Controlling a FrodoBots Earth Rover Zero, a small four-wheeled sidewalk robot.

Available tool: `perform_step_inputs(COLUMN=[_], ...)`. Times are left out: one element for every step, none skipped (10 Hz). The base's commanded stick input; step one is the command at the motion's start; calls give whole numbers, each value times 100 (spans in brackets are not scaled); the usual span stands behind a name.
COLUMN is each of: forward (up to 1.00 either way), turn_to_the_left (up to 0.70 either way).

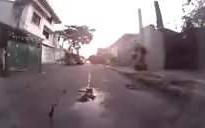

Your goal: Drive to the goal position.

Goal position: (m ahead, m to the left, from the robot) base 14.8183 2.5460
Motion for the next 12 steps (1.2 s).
perform_step_inputs(forward=[100, 100, 100, 100, 100, 100, 100, 100, 100, 100, 100, 100], turn_to_the_left=[0, 0, 0, 0, 0, 0, 0, 0, 0, 0, 0, 0])
